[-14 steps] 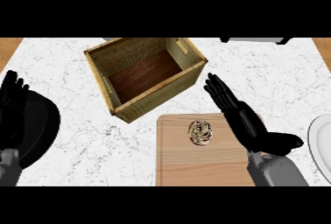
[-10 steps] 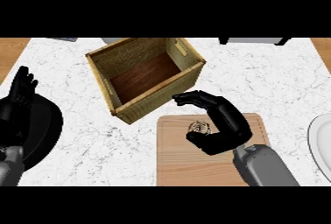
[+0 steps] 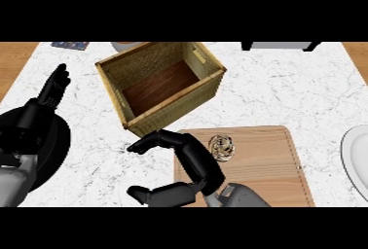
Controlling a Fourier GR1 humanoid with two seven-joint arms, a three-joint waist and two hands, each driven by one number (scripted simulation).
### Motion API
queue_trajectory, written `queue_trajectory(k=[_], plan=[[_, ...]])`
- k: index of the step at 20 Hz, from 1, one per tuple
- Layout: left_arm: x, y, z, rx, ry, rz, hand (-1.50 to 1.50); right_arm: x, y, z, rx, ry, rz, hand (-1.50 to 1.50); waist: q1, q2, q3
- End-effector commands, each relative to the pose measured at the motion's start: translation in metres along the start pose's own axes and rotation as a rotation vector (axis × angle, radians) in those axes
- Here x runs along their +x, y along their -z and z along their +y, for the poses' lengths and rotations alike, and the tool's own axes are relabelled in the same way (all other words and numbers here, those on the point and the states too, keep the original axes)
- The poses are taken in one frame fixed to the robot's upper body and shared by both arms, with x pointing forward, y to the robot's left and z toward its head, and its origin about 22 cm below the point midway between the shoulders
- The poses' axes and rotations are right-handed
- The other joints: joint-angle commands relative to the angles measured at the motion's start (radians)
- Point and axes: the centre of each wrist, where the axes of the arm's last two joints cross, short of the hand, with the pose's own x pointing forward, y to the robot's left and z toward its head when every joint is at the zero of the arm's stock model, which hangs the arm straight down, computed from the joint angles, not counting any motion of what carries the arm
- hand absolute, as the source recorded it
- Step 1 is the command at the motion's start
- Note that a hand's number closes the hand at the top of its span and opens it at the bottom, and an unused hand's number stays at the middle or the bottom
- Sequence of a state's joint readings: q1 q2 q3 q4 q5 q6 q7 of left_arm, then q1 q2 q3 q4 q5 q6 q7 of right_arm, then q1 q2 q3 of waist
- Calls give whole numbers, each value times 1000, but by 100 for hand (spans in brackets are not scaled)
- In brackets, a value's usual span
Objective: Pick the cupcake from the cutting board and place it in the basket
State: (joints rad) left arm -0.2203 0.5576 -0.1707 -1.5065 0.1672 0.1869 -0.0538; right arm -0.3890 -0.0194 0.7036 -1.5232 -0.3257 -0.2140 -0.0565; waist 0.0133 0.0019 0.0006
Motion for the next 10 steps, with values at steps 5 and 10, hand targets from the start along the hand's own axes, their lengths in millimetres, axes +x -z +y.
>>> queue_trajectory(k=[5, 10], plan=[[-2, -1, -2, -34, 22, 21, 0, 48, 47, -8, -159, -590, 0, -150, -28, -25, -8], [-9, -3, -4, -24, 20, 32, 0, 86, 64, -42, -63, -1029, 250, -150, -36, -28, -11]])
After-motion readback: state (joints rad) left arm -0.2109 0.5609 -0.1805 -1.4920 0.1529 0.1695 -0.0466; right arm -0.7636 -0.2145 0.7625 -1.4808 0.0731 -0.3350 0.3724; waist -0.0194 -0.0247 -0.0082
